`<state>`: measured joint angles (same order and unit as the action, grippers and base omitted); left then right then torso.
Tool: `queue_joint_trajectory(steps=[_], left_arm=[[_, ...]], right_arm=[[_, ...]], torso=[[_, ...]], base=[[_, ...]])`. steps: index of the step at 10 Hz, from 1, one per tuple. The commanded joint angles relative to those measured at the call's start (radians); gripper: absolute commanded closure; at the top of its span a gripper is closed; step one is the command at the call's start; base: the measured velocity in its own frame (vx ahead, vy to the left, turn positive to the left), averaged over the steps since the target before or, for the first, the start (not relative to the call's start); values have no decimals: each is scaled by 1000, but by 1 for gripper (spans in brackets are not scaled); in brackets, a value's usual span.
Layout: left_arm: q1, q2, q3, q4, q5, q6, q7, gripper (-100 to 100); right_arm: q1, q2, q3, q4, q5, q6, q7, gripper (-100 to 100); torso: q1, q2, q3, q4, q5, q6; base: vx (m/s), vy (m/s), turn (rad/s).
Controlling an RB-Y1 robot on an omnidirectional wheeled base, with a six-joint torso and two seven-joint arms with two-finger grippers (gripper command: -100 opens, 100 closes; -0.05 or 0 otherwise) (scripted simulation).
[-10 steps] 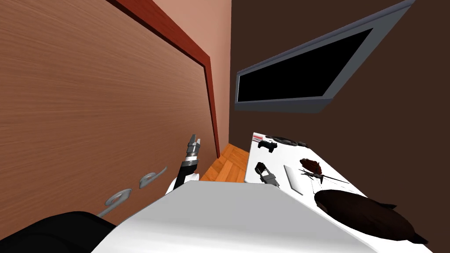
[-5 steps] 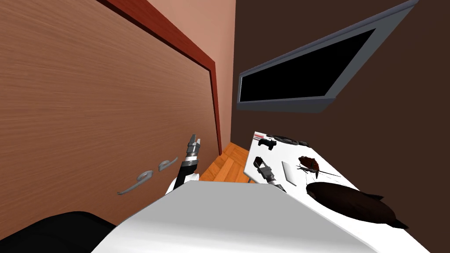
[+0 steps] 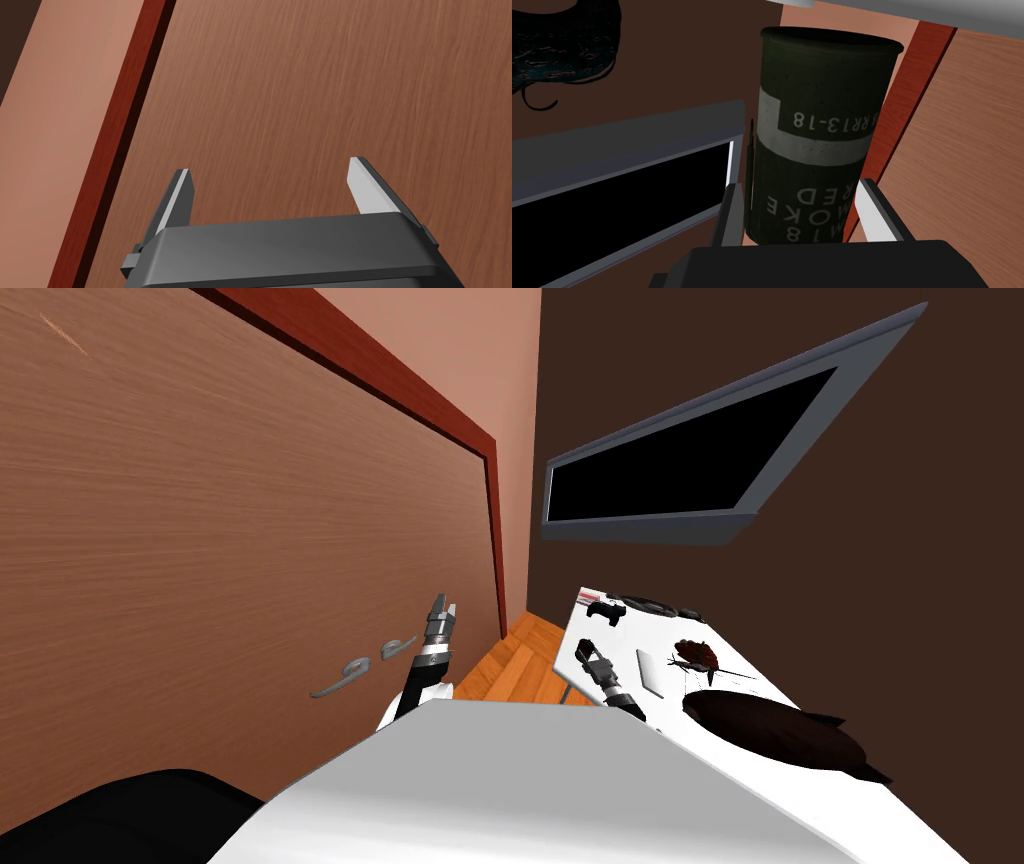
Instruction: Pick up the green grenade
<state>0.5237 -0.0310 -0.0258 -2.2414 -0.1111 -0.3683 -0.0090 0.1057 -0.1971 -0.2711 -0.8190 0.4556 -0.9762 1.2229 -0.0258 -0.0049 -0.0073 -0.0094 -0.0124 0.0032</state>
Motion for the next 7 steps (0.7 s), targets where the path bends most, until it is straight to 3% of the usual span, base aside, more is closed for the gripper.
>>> queue_joint_trajectory(steps=[1, 4, 6, 7], left_arm=[[0, 0, 0, 0, 0, 0, 0, 0], [0, 0, 0, 0, 0, 0, 0, 0], [0, 0, 0, 0, 0, 0, 0, 0], [0, 0, 0, 0, 0, 0, 0, 0]], right_arm=[[-50, -20, 30, 47, -50, 50, 29, 100], [-136, -39, 60, 85, -108, 105, 54, 100], [-135, -37, 60, 87, -104, 106, 55, 100], [-135, -37, 60, 85, -104, 110, 55, 0]], torso=[[0, 0, 0, 0, 0, 0], [2, 6, 2, -1, -2, -3], [1, 0, -1, -2, -1, -1], [1, -4, -3, -2, -2, -1]], base=[[-158, 20, 142], [-184, 7, 134], [-44, 3, -6], [-7, 0, 1]])
